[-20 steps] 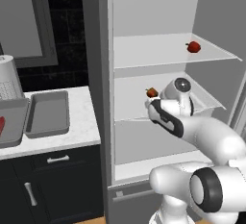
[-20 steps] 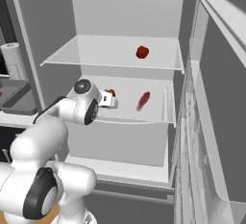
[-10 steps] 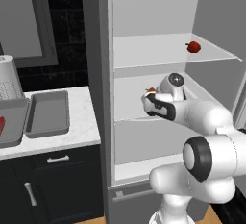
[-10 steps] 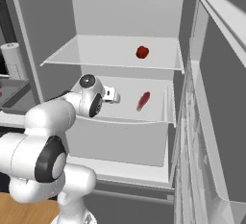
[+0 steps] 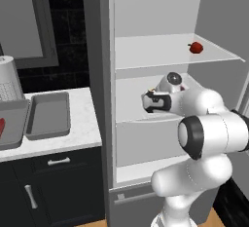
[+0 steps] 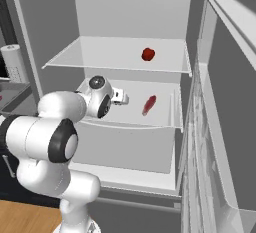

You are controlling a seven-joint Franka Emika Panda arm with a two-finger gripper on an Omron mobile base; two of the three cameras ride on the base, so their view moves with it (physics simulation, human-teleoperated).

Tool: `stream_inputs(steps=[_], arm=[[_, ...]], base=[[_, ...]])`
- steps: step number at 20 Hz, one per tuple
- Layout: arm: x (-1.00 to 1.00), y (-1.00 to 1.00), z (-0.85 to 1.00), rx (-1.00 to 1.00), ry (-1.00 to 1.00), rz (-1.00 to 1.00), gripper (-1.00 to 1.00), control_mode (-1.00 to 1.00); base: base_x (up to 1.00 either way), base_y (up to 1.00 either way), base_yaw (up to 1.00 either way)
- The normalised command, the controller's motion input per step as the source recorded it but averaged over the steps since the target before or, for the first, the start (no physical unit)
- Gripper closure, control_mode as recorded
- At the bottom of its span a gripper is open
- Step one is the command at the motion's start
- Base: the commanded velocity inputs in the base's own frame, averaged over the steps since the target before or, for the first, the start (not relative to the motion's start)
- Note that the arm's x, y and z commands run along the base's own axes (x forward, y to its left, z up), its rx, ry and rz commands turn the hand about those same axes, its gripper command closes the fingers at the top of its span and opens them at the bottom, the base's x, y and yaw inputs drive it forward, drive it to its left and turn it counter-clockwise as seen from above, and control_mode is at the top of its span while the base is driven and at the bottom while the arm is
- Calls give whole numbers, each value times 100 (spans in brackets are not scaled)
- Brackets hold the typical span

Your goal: Place one bell pepper and one steak in each tupperware on the nearby counter, to pack two identical lunches.

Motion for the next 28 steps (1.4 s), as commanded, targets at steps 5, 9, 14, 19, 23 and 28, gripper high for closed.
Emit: stream_inputs(steps=[5, 9, 14, 19, 23, 28], arm=[[38, -6, -14, 0, 0, 0, -100, -100], [38, -1, -17, 0, 0, 0, -100, -100], [39, -1, -19, 0, 0, 0, -100, -100], [22, 0, -29, 0, 0, 0, 100, -100], [-35, 0, -61, -1, 0, 0, 100, -100], [-68, 2, -81, -5, 0, 0, 100, -100]], base=[[0, 0, 0], [0, 0, 0], [0, 0, 0], [0, 0, 0], [0, 0, 0], [0, 0, 0]])
